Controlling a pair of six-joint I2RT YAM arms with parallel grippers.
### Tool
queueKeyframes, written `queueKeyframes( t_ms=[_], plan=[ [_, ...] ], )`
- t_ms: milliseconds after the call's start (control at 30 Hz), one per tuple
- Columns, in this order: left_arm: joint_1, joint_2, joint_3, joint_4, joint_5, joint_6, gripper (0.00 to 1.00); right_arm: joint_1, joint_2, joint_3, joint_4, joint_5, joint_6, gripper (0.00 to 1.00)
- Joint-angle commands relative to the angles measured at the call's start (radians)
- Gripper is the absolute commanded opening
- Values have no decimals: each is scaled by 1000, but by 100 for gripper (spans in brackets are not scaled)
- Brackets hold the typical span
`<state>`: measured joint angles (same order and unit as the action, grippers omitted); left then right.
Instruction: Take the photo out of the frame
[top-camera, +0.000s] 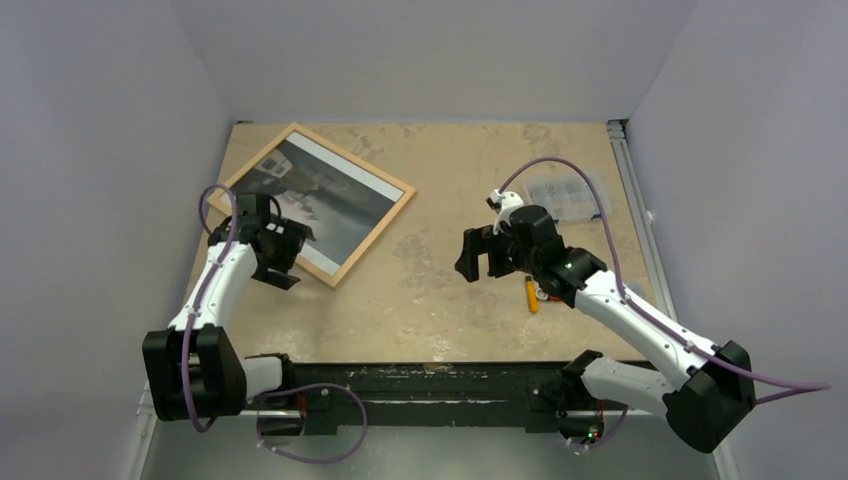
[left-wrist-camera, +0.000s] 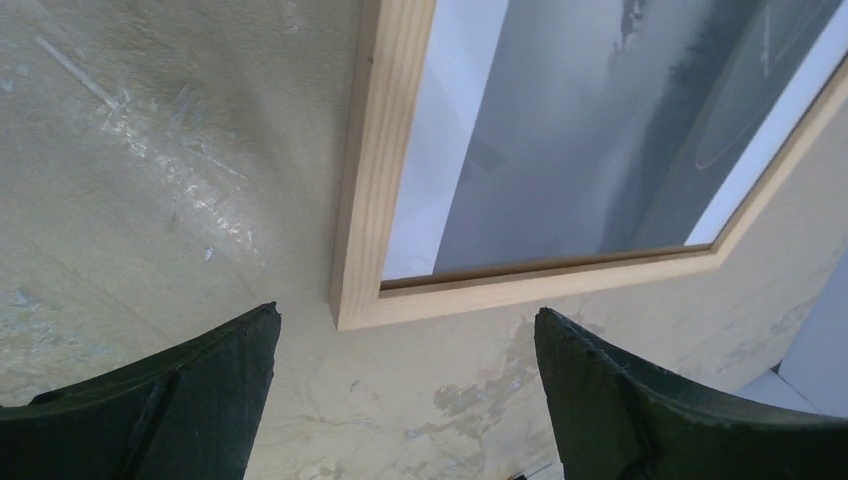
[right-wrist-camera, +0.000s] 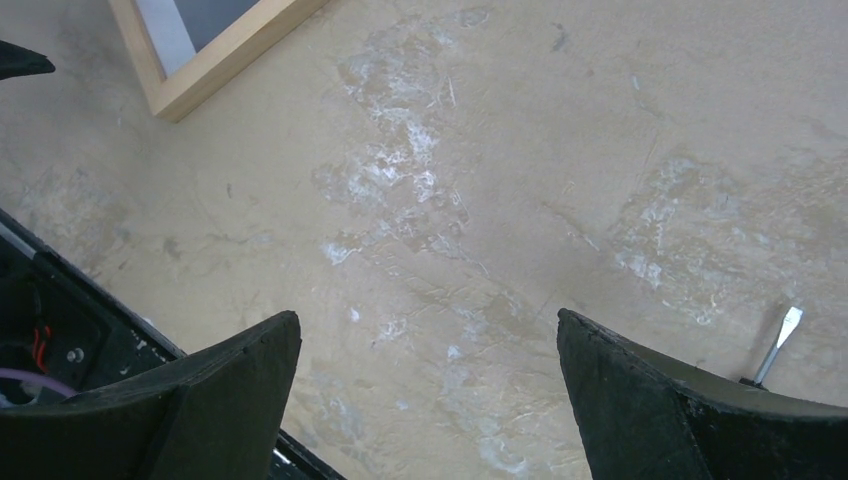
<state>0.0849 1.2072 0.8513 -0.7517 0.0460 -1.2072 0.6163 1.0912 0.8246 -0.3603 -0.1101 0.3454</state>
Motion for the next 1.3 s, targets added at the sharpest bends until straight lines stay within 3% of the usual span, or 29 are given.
queueKeyframes(
  t_ms=[0,167,367,1067,1200,1267],
  plan=[
    [7,79,24,-7,4,-67,91,2,-28,-36,-22,46,-26,99],
    [5,172,18,30,10,-86,85,3,-65,-59,-40,54,-26,99],
    [5,208,-40,128,31,-119,65,3,-138,-99,-54,66,-33,99],
    [-4,300,-32,130,-13,-96,40,3,-140,-132,-32,76,-30,99],
    [-4,302,-26,124,-28,-80,30,3,-119,-131,-16,70,-21,99],
    [-4,311,-17,115,-28,-72,16,4,-105,-131,-3,61,-13,99]
  ],
)
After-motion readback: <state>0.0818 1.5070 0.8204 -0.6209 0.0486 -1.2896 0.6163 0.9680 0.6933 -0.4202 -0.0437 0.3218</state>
